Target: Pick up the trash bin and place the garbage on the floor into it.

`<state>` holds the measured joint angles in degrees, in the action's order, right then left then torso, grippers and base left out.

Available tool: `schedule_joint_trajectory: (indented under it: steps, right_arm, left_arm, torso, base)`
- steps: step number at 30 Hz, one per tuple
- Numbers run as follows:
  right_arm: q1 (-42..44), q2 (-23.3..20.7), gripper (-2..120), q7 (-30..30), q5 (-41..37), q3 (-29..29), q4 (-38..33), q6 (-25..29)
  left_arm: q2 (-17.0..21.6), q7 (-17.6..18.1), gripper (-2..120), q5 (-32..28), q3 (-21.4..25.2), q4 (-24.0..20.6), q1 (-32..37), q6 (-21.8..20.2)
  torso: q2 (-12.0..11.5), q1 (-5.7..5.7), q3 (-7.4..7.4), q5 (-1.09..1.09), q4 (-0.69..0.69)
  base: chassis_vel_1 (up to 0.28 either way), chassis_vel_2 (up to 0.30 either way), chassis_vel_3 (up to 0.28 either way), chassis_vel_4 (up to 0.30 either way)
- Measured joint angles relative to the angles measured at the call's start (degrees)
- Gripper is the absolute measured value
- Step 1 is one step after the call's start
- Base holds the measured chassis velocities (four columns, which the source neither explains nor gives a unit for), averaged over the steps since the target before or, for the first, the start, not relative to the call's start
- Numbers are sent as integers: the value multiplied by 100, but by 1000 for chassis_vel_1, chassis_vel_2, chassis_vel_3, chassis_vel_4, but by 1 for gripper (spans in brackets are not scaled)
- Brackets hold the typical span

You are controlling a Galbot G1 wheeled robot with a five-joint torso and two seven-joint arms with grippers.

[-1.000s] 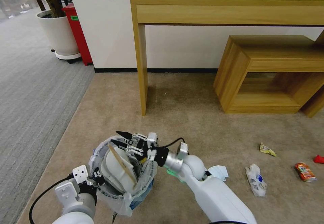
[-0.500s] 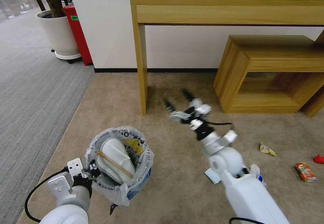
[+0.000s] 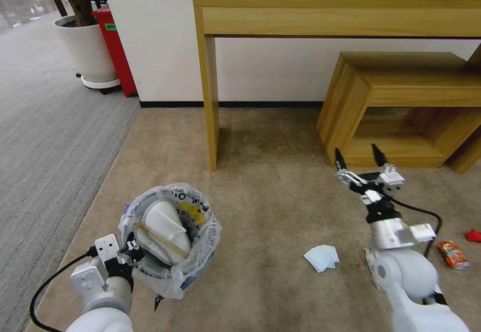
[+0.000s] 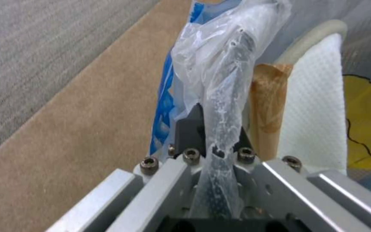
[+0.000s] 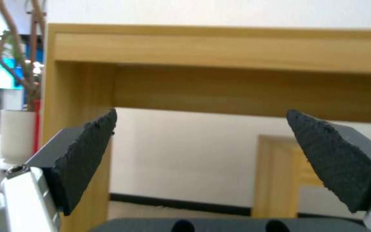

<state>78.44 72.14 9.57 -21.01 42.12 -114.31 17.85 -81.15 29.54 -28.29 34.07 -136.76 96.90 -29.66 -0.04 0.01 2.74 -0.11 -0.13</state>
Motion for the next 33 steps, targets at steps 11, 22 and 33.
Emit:
schedule_joint_trajectory:
  steps: [11,22,33]
  right_arm:
    - [313,126,100,-5,127,609,-197,109]
    - [363,245,100,12,267,523,-269,167]
    - [363,261,100,21,260,497,-158,286]
  left_arm:
    - [48,-74,0,-4,139,-65,-108,188]
    - [28,-198,0,36,97,-48,-35,534]
    - [-47,-216,0,123,24,-15,-2,543]
  torso:
    - [0,0,0,0,0]
    - [0,0,0,-1,1]
    - [0,0,0,0,1]
  base:
    - [0,0,0,0]
    - [0,0,0,0]
    - [-28,-32,-43,-32]
